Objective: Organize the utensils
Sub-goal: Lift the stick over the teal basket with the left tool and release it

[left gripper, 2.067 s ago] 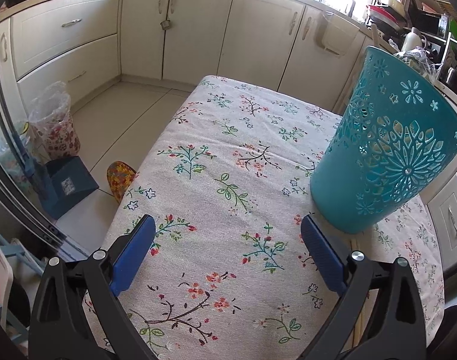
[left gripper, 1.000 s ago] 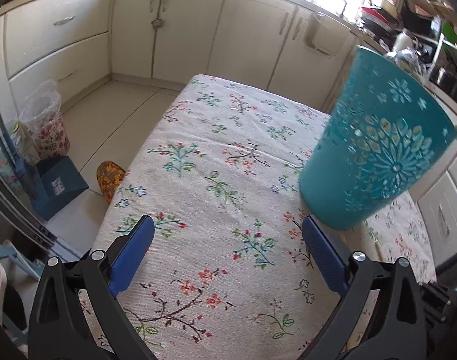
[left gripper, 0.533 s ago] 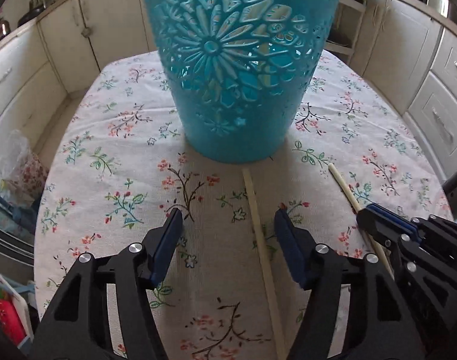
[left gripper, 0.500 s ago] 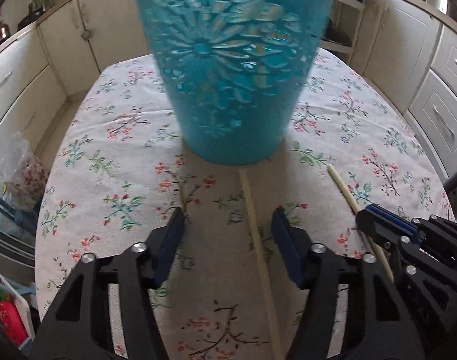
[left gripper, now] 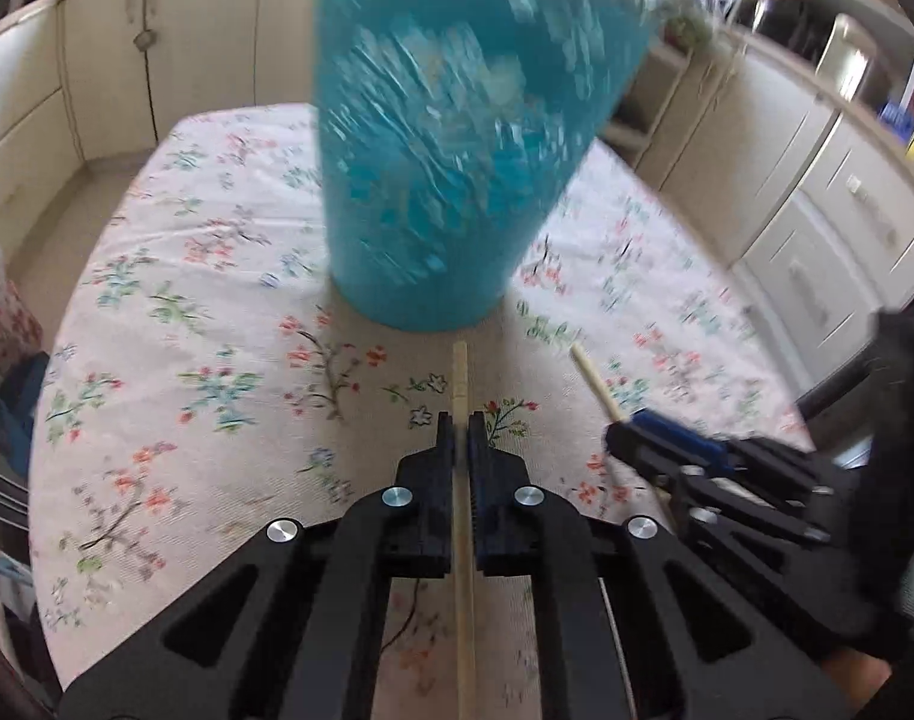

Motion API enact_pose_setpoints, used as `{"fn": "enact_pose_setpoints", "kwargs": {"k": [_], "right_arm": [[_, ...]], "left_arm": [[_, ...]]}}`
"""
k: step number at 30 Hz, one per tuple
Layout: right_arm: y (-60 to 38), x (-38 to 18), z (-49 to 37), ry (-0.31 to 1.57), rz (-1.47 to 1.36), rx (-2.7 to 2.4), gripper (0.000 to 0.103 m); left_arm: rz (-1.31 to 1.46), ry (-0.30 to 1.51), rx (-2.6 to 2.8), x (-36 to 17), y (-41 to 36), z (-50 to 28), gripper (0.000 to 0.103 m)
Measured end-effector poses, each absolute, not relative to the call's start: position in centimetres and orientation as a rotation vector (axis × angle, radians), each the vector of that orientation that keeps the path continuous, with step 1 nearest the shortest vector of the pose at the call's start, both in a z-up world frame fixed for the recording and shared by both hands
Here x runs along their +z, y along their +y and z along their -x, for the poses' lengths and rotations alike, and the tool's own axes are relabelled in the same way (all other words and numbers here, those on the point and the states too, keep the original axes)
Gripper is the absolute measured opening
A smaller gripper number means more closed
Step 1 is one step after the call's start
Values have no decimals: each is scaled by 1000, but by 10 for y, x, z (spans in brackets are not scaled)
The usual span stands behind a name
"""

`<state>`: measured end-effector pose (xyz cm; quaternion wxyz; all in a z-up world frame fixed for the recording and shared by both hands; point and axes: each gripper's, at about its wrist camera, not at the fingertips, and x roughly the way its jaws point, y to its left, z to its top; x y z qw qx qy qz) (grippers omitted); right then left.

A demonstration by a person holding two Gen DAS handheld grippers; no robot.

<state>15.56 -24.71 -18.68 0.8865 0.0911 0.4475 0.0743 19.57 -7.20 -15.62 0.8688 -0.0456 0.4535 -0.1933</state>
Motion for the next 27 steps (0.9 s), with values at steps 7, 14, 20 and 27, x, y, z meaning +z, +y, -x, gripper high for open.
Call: {"fn": "enact_pose_setpoints", "kwargs": {"k": [7,14,20,27], "right_arm": [[-241,-186,-155,925,-168,162,30],[-239,-186,-154,917,-162,167,33],[-239,-187,-155,908,-153,172,35],[-239,-187,-156,905,-158,173,37]], "left_arm": [[239,724,-427,-71,-23,-184,5],[286,449,-421,20,-25,-226,5],[287,338,-351,41,-51,-273,5],[254,308,-292,29,-74,-310,5]]}}
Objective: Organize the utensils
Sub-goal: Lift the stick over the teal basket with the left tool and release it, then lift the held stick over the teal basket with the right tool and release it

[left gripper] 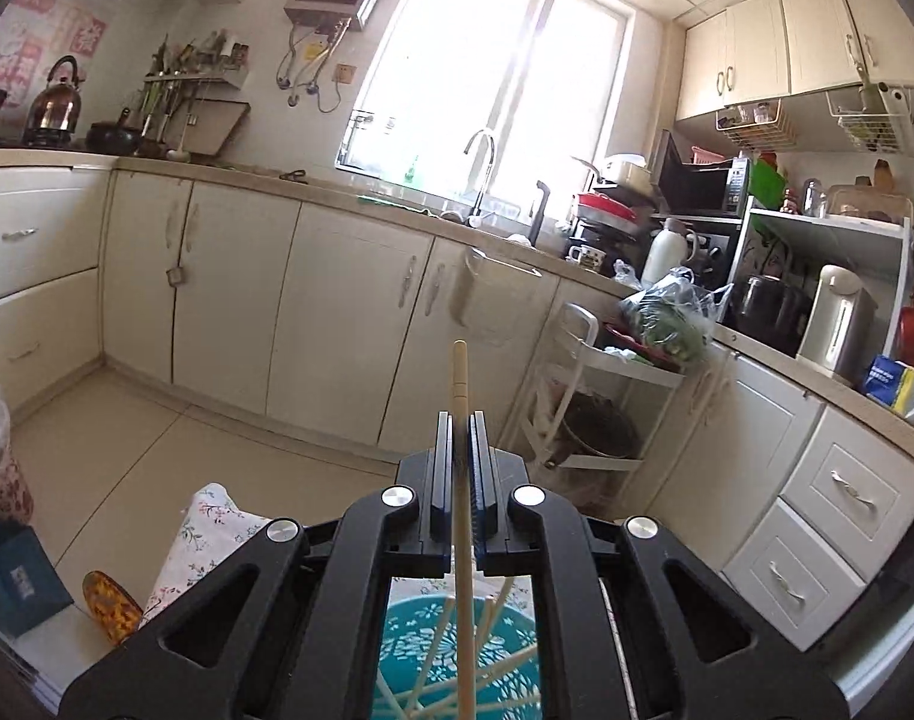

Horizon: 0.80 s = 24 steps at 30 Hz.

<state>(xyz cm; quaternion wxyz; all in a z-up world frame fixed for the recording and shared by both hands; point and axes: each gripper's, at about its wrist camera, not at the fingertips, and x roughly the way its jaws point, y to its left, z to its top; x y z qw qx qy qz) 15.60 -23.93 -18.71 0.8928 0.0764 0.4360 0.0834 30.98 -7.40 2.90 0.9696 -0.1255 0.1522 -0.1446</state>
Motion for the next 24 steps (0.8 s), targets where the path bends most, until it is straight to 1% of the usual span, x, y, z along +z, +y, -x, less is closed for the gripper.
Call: {"fn": "enact_pose_setpoints", "kwargs": {"k": [6,12,18,20,21,22,23,24], "right_arm": [[-237,-187,-156,902,-146,175,41],[-236,-188,-158,906,-150,180,43],[-236,-188,-157,910,-147,182,43],[-236,-188,-158,912,-148,183,43],[-236,-187,-158,913,-150,184,43],[-236,-187,-158,914,-152,185,43],[-237,-187,-158,915,-152,186,43],[-237,-187,-158,916,-152,187,43]], "left_arm": [[251,306,-267,14,-78,-320,5],[151,318,-257,-1,-88,-312,5],[97,412,-304,-15,-90,-310,5],[68,433,-315,-16,-87,-305,10],[61,438,-312,-16,-84,-302,17],[64,437,-300,-15,-78,-296,30],[75,427,-285,-14,-70,-289,38],[88,415,-267,-14,-61,-282,52]]}}
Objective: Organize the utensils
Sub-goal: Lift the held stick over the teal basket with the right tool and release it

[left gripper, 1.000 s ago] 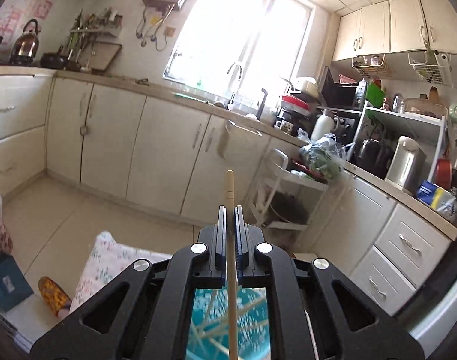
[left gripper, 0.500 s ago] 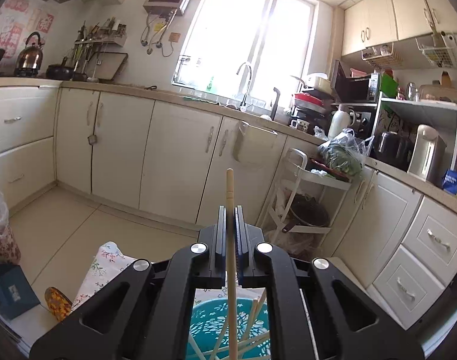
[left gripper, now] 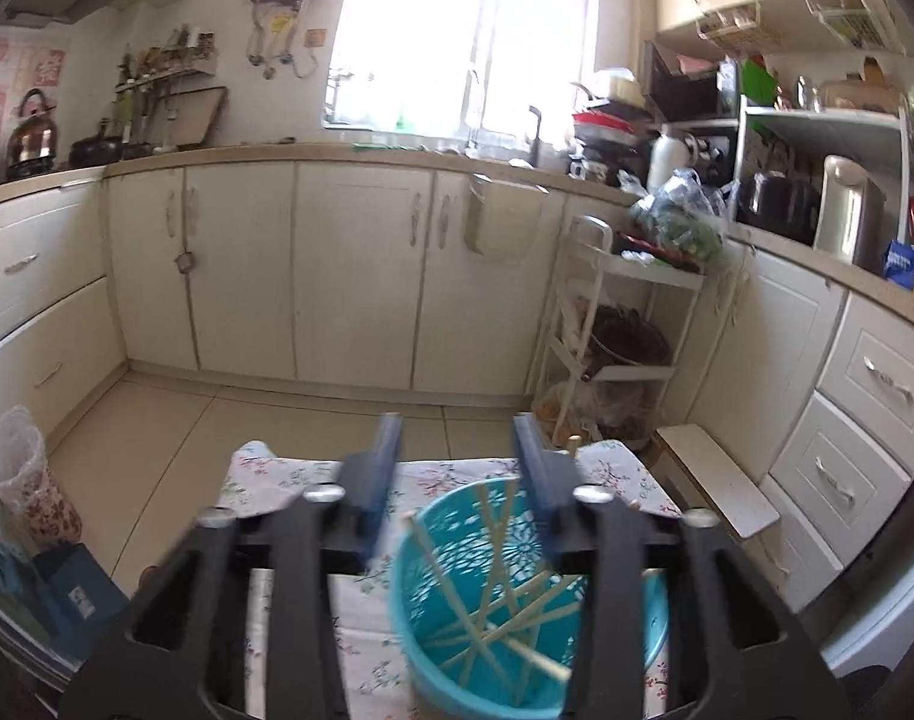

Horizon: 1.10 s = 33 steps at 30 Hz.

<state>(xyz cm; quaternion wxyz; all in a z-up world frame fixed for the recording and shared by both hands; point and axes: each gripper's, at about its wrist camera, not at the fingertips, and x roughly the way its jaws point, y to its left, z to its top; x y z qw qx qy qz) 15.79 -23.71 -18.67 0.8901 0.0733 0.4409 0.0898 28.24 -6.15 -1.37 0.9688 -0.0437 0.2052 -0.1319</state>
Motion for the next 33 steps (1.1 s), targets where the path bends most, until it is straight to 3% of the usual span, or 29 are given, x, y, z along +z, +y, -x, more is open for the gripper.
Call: {"fn": "enact_pose_setpoints", "kwargs": {"k": [6,8,11,15,19,23,26,28,33], "right_arm": [[-236,-186,-158,918,-134,181,43],[-232,-186,-157,918,-97,178,43],[-230,-187,-157,917,-52,157,33],[-243,-186,-163,943,-131,184,32],[-257,-187,-165,954,-216,197,27],[-238,-186,-173,954,-72,164,27],[-225,-184,-175,977,62,159,9],[-227,-183,-175,1001,57,165,6],[-271,-156,-163,941,-345,315,6]], "left_arm": [[169,460,-142,-44,-5,-240,81],[172,558,-116,-79,7,-235,82],[184,683,-95,-123,16,-239,82],[202,783,-92,-159,18,-243,82],[180,803,-113,-173,18,-237,82],[188,809,-119,-176,16,-241,82],[197,816,-120,-175,15,-244,82],[201,818,-122,-175,15,-243,82],[184,835,-126,-176,11,-246,83]]}}
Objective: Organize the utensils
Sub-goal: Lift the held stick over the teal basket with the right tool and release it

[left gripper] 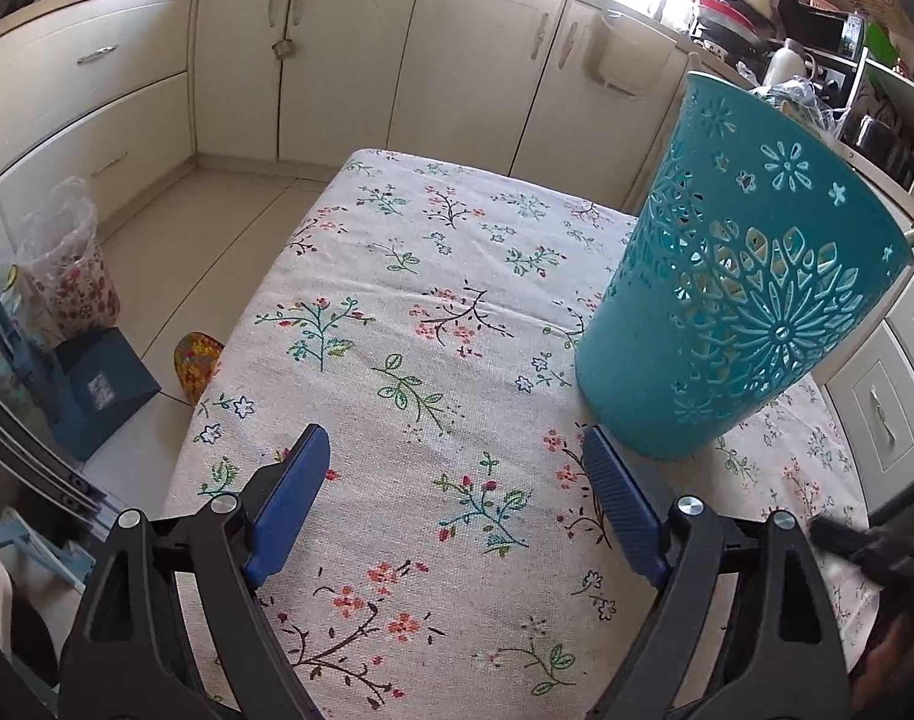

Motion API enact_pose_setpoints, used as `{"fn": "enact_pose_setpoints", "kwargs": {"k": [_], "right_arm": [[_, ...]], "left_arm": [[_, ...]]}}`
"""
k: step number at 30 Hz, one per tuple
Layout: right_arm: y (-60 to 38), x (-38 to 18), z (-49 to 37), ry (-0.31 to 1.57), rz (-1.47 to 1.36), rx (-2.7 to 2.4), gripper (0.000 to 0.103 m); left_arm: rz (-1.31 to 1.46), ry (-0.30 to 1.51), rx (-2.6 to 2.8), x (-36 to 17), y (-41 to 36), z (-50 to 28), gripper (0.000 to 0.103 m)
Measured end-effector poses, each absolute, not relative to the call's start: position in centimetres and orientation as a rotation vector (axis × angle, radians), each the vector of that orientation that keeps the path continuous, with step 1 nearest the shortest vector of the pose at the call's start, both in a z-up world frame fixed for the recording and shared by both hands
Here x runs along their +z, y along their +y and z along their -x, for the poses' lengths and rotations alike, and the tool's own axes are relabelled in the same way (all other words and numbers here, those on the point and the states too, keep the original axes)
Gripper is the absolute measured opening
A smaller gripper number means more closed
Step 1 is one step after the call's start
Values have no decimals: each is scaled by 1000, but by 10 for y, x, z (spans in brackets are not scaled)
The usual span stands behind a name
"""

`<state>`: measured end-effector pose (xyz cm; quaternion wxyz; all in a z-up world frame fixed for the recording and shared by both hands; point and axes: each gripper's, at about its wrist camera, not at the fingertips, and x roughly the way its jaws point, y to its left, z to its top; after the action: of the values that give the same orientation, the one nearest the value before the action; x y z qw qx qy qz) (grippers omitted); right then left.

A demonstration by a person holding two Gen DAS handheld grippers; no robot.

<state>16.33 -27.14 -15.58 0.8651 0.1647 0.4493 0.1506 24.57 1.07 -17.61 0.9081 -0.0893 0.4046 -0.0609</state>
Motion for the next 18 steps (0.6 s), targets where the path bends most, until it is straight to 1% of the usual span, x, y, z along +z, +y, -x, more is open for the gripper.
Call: {"fn": "enact_pose_setpoints", "kwargs": {"k": [1,3,7,10,14,16,18], "right_arm": [[-276,-144,-161,900,-406,352,6],[-283,-101,-161,756,-504,432,6],[-277,-20,-179,476,-538,471,6],[-264,14,-213,335,-543,447,6],[-239,22,-252,215,-485,343,6],[-228,9,-269,214,-445,286,6],[-222,-5,-280,254,-418,245,6]], "left_arm": [[182,837,-125,-176,10,-246,83],[178,840,-126,-177,9,-247,83],[173,841,-124,-177,7,-248,83],[177,841,-122,-177,8,-248,83],[189,843,-119,-178,9,-249,83],[191,843,-120,-178,9,-249,83],[190,843,-121,-178,9,-249,83]]}}
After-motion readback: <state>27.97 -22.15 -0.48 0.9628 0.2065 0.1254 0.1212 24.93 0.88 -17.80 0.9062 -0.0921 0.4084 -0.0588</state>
